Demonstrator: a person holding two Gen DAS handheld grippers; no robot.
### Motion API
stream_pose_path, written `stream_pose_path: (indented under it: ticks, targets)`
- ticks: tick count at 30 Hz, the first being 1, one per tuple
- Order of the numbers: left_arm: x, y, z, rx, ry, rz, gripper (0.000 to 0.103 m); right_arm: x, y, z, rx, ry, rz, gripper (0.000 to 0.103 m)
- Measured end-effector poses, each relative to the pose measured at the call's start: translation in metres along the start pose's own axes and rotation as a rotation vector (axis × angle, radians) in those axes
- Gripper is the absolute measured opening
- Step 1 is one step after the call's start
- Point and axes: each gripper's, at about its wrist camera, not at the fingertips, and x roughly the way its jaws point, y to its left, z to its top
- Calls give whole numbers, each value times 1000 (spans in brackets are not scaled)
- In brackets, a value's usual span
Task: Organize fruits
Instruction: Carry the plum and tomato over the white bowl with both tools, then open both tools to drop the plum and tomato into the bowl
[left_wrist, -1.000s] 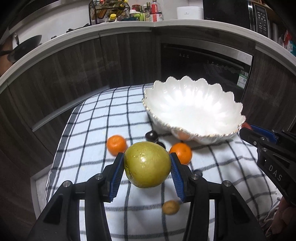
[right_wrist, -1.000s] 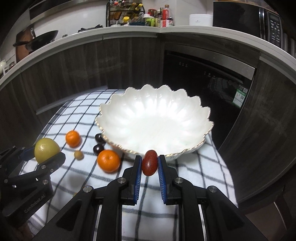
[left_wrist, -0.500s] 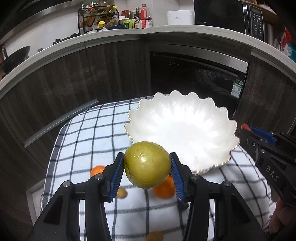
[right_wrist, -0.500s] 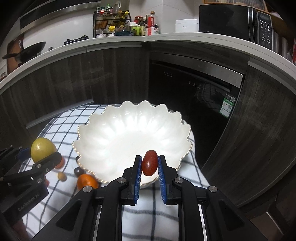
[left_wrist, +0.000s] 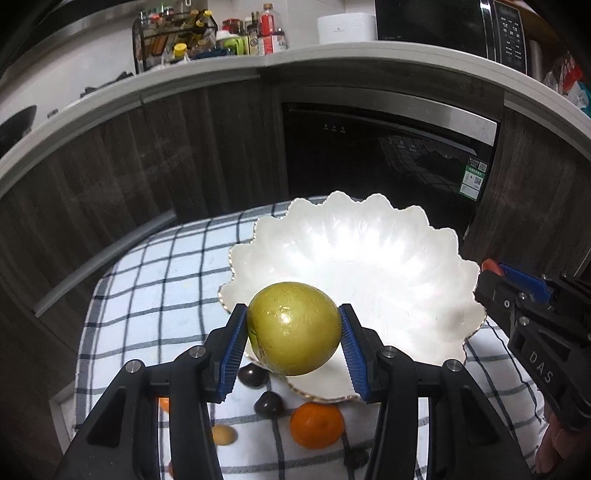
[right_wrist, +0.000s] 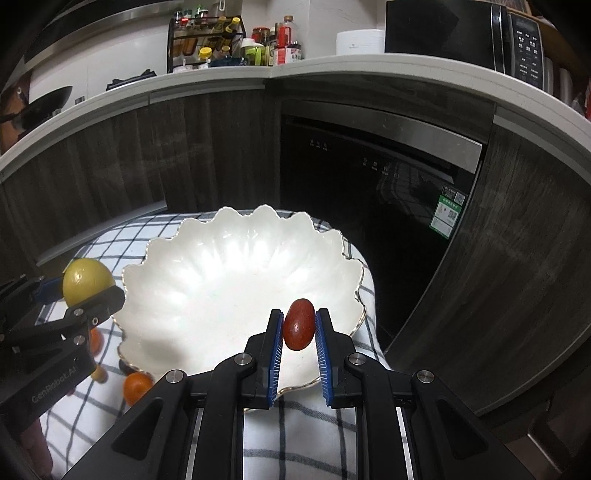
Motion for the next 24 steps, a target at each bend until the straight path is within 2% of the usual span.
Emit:
stream_pose_path:
  ticks: [9, 16, 17, 19, 21, 22, 23, 24]
  targets:
    - [24, -3, 1, 7, 51, -13, 49, 24, -6, 0, 21, 65, 2, 19]
    - [32, -5, 1, 15, 61, -10, 50, 35, -9, -2, 35, 103, 10, 19]
    - [31, -6, 2, 21, 53, -3, 51, 36, -9, -3, 38, 105, 10, 19]
    - [31, -6, 4, 19, 48, -2, 63, 38, -9, -3, 37, 107, 6, 19]
    - [31, -4, 6, 18, 45, 10, 69, 40, -10, -2, 40, 115, 0, 21]
    - [31, -4, 7, 17, 46, 16, 75, 40, -10, -2, 44, 117, -5, 29]
    - [31, -3, 7, 14, 48, 23, 78, 40, -12, -1, 51, 116, -9, 45]
    - [31, -2, 8, 11, 45, 27, 83, 38, -13, 0, 62, 109, -15, 54]
